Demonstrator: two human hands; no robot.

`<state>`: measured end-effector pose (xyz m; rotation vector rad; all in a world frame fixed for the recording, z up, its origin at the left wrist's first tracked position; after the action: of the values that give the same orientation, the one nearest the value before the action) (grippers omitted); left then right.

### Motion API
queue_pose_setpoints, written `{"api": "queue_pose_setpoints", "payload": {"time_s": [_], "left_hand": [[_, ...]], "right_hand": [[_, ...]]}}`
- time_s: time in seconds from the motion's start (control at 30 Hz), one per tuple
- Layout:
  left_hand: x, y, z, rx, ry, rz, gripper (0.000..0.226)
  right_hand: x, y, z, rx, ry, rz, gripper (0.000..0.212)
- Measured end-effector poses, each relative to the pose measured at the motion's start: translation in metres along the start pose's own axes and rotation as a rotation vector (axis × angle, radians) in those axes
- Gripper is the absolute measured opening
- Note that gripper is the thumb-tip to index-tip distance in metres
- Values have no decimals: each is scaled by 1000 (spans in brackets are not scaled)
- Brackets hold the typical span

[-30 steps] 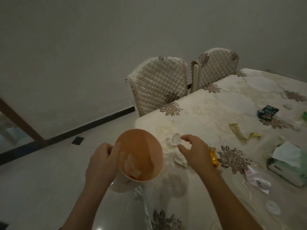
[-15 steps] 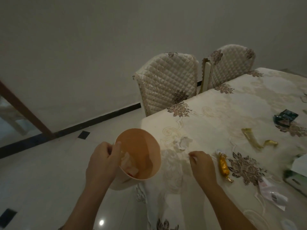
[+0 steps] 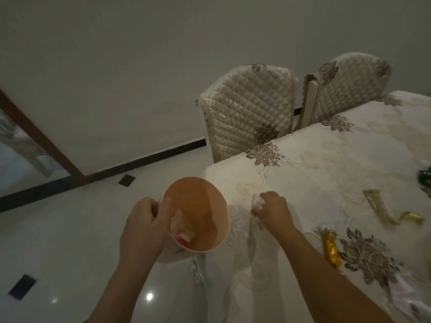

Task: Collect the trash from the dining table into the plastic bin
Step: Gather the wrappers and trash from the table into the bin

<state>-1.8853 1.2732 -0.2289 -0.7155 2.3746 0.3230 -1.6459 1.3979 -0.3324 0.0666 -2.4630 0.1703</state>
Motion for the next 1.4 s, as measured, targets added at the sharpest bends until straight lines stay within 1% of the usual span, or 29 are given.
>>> {"api": "queue_pose_setpoints", "payload": {"time_s": [0.13, 0.23, 0.3, 0.37, 0.47, 0.5, 0.57, 0.67, 0.73, 0.77, 0.87, 0.93, 1.0, 1.07, 1.1, 1.13, 1.17, 1.2, 1.23, 1.3, 1.33, 1.37, 1.4], "left_hand": [[0, -1, 0, 8, 1, 21, 36], [-8, -5, -2, -3, 10, 73, 37], [-18, -10, -4, -5, 15, 119, 38], [-28, -14, -6, 13, 7, 144, 37], [-45, -24, -7, 60, -28, 192, 43], [-49, -25, -6, 76, -45, 192, 44], [-56, -27, -1, 110, -73, 189, 45], [-66, -32, 10, 140, -82, 215, 40], [-73, -37, 16, 136, -84, 239, 36], [-75, -39, 18, 134, -79, 248, 35], [-79, -43, 23, 136, -58, 257, 37], [-82, -45, 26, 140, -52, 264, 37], [-84, -48, 28, 145, -39, 271, 37], [-87, -51, 31, 158, -21, 275, 38], [-88, -52, 32, 168, -10, 278, 38], [-90, -55, 33, 176, 0, 283, 38], [-91, -58, 34, 183, 11, 292, 38], [-94, -62, 35, 187, 23, 303, 37], [-96, -66, 35, 189, 38, 316, 37], [-100, -73, 36, 191, 61, 349, 36], [-101, -77, 36, 198, 68, 369, 36], [-102, -80, 37, 208, 71, 388, 35], [-102, -83, 38, 221, 70, 405, 35]], "right_hand": [[-6, -23, 0, -129, 58, -94, 23], [-20, -45, -16, -297, 175, -90, 22], [-31, -62, -35, -424, 196, -88, 21], [-47, -79, -56, -550, 189, -47, 21], [-77, -101, -80, -667, 150, 118, 20], [-87, -104, -82, -667, 126, 174, 20], [-100, -108, -76, -586, 71, 246, 27], [-104, -111, -63, -470, 21, 306, 40], [-104, -113, -59, -449, 26, 334, 47], [-104, -114, -58, -460, 39, 316, 45], [-109, -114, -55, -499, 76, 247, 29], [-108, -116, -60, -517, 127, 234, 28], [-92, -122, -77, -609, 235, 229, 31], [-60, -132, -104, -682, 440, 175, 32], [-39, -139, -120, -673, 560, 112, 32], [-15, -146, -135, -618, 678, 30, 31], [8, -153, -148, -514, 751, -60, 31], [30, -158, -156, -369, 732, -140, 32], [46, -160, -158, -203, 611, -185, 32], [70, -155, -143, 95, 216, -215, 30], [76, -150, -129, 201, 42, -221, 27], [79, -147, -116, 279, -75, -210, 22], [79, -144, -106, 337, -139, -167, 17]]}}
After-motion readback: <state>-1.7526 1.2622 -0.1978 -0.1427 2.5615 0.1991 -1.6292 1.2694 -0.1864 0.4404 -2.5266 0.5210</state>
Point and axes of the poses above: each hand's wrist, its own y-axis towards the middle knuckle, its own z-axis out of the palm, x = y × z, the point moved 2 cm from there along y, towards the middle knuckle, and after that the axes turned 10 degrees about y, right-handed, at the moved point
